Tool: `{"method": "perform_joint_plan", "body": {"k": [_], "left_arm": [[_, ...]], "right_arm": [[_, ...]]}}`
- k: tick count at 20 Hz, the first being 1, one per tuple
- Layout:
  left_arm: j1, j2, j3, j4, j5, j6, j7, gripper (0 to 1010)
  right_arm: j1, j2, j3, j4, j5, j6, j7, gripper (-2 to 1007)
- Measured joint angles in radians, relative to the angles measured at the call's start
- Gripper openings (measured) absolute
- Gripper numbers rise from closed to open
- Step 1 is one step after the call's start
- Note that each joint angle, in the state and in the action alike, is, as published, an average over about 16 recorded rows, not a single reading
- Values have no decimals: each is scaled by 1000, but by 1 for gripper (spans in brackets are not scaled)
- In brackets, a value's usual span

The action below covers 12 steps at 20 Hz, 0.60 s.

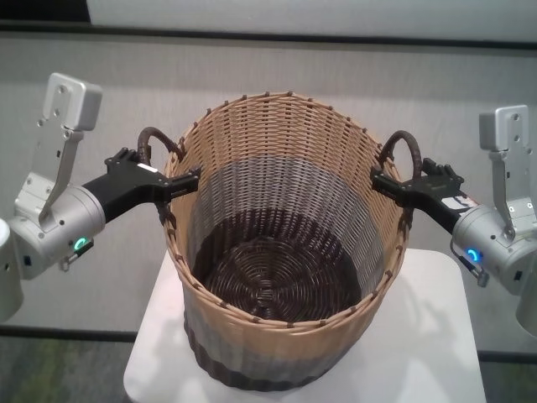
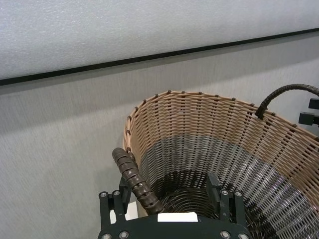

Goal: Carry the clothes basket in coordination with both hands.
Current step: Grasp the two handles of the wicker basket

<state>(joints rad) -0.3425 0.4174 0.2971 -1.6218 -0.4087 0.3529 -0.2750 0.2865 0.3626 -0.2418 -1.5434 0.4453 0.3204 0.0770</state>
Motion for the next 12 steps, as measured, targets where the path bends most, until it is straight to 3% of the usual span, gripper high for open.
{"method": "perform_joint_plan", "body": {"k": [7, 12], "left_arm": [[0, 0, 0, 0, 0, 0, 0, 999], [0, 0, 0, 0, 0, 0, 0, 999]], "right_arm": [[0, 2, -1, -1, 2, 2, 2, 948], [0, 2, -1, -2, 3, 4, 3, 836]]}}
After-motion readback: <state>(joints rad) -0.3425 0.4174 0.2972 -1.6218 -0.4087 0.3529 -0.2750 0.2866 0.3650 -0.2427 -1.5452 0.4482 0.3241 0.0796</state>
